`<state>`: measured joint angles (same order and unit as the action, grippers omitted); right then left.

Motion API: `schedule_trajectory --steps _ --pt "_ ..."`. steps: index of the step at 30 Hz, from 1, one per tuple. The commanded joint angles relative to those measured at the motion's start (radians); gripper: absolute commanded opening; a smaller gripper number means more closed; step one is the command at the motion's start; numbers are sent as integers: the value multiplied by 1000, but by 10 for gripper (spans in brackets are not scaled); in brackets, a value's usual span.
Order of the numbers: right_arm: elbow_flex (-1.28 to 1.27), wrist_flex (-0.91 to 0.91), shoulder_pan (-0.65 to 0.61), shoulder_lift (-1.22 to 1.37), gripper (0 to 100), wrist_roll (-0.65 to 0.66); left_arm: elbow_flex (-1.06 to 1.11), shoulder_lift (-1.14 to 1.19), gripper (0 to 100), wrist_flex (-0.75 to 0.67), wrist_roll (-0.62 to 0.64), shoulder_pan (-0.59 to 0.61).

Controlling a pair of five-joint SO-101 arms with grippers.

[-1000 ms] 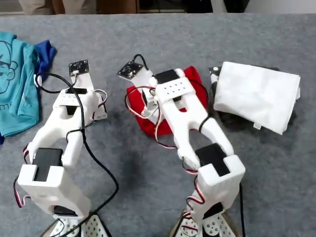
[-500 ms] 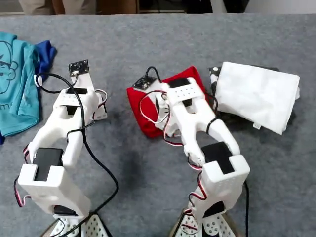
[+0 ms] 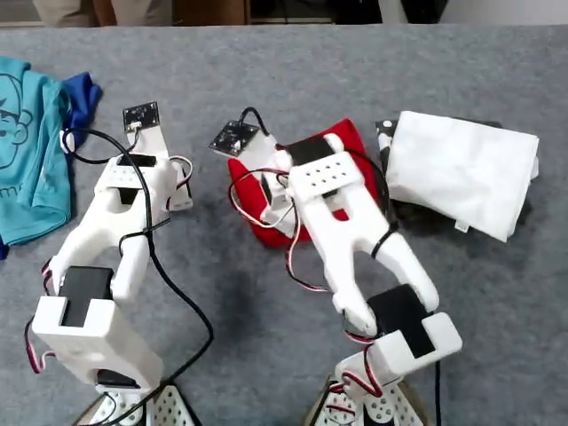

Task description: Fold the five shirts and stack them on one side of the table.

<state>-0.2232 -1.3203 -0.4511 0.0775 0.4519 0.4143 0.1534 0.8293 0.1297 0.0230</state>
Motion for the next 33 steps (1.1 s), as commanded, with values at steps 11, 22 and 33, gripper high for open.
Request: schedule_trajectory --steps 11,22,33 --pt "173 127 -21 182 2 -68 -15 -47 19 -9 -2 2" --pt "137 -12 22 217 2 -23 -15 -47 19 -9 -2 2" --pt "-113 172 203 214 2 101 -15 -47 19 -11 -3 2"
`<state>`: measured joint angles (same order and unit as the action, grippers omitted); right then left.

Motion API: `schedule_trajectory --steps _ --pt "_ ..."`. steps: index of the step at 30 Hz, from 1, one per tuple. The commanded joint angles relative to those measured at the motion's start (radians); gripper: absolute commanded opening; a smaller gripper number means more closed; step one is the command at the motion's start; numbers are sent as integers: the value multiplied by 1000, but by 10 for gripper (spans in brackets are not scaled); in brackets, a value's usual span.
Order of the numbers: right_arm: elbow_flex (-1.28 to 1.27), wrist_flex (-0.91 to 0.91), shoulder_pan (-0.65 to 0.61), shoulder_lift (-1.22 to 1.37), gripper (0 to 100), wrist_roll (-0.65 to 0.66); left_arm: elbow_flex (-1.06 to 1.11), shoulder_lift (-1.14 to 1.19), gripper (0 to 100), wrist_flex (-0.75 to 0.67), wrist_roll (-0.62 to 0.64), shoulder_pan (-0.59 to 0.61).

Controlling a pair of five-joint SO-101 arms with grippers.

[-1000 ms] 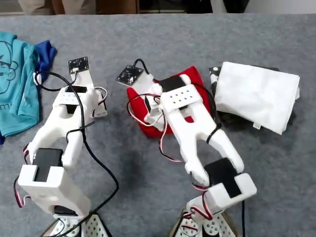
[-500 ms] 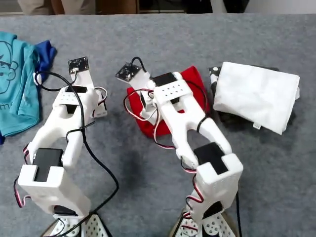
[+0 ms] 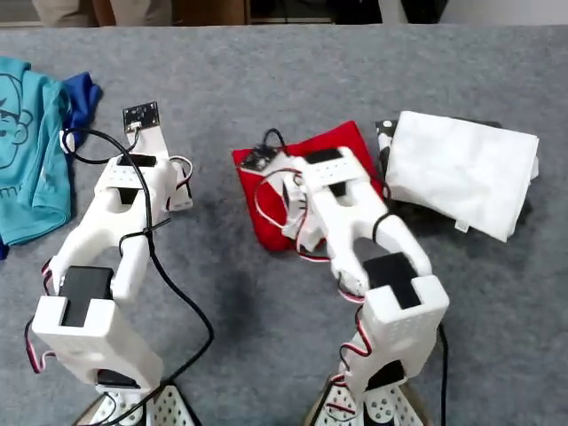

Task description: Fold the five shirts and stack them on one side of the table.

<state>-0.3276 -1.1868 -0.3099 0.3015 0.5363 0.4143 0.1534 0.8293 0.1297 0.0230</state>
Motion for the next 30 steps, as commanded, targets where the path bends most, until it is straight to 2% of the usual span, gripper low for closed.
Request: schedule_trajectory --steps 1,4,13,15,20,22,26,30 --pt "7 35 76 -18 2 25 -15 -45 19 -11 -3 2" --pt "51 -5 111 -62 2 51 -15 -45 19 -11 -3 2" --pt "298 -261 114 -332 3 68 -72 -47 19 -11 5 -8" --pt "321 -275 131 -331 3 92 -106 -54 19 -6 12 -44" --pt "317 -190 243 -225 3 94 -316 -44 19 106 72 -175" --pt "317 -143 289 -170 3 94 -371 -22 19 110 86 -227" --pt "317 -58 328 -67 2 94 -436 73 19 31 92 -295" --pt "318 -5 372 71 2 100 -486 263 19 -35 94 -324"
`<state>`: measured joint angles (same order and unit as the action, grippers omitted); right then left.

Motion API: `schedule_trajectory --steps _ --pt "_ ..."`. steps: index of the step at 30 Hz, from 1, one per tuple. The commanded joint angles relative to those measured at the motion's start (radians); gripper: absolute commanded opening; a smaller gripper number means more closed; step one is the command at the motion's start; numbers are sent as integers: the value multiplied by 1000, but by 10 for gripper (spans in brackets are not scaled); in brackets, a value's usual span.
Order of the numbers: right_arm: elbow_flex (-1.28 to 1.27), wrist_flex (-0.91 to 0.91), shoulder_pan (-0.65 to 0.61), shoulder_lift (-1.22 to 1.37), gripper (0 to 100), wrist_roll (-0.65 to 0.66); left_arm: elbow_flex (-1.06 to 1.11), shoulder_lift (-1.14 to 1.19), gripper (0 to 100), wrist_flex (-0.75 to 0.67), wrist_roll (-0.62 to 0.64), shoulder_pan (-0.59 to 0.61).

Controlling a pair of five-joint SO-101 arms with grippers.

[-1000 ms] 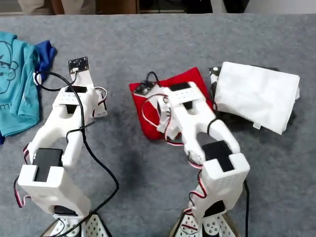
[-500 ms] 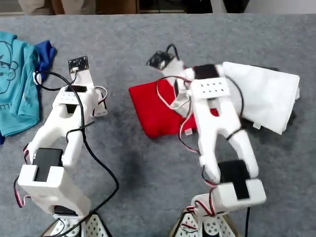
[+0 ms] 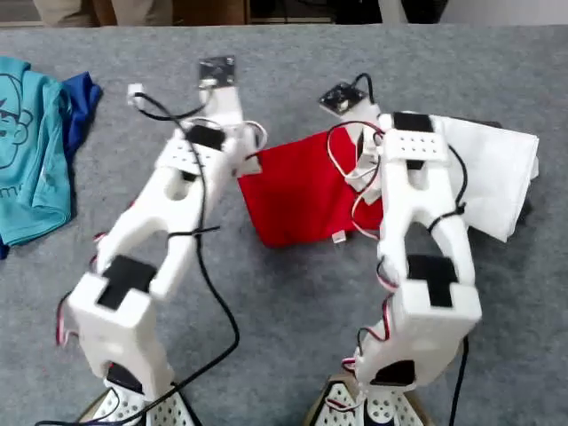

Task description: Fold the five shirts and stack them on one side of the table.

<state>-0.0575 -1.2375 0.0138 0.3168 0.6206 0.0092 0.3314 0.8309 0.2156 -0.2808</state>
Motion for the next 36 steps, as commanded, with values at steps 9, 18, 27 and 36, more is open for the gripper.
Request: schedule_trajectory --steps 9,18,27,36 --pt "68 71 122 104 2 118 -413 361 18 109 20 -5" --pt "202 -133 -12 -133 2 109 -592 243 18 367 3 -28" --pt "518 -155 -44 30 3 0 -542 28 18 621 -18 -71" --pt "1000 -224 -76 475 3 -74 100 -254 18 282 -15 -199"
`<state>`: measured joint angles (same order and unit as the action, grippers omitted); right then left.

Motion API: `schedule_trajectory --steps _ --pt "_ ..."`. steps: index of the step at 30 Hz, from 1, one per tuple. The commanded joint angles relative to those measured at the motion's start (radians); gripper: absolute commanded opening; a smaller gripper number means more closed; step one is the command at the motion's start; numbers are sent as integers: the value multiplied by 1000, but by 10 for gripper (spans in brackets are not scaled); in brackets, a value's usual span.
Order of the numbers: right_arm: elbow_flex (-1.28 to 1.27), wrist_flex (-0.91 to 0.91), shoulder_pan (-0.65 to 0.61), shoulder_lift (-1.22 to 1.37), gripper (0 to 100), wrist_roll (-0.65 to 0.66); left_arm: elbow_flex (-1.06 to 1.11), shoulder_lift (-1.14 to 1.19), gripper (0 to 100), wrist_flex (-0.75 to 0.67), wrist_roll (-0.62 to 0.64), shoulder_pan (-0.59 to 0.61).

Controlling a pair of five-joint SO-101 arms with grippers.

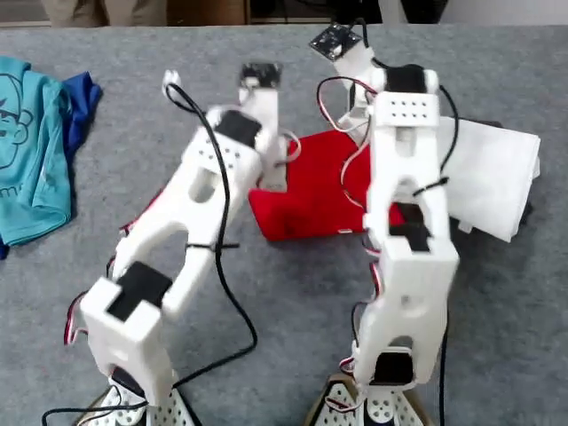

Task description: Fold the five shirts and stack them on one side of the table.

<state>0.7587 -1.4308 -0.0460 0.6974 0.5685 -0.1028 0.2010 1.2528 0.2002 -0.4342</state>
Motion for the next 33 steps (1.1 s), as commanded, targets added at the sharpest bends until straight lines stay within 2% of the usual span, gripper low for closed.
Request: schedule_trajectory --steps 1,6,10,15,20,27,30,33 --pt "236 -35 -15 145 3 -25 281 -147 18 -187 0 -60" --pt "472 -31 12 387 3 -23 571 -189 18 -397 72 -86" --pt "657 -40 36 545 3 -23 706 -189 18 -483 68 -74" --pt "789 -43 51 659 3 -20 733 -205 18 -489 9 -84" --pt "892 -169 31 645 3 -17 730 -231 18 -476 -2 -78" --pt "905 -269 -15 489 3 -8 629 -519 18 -333 5 -40" --pt "894 -272 -13 446 3 -20 603 -588 18 -347 9 -44" --pt "892 -273 2 443 3 -61 626 -553 18 -420 54 -61"
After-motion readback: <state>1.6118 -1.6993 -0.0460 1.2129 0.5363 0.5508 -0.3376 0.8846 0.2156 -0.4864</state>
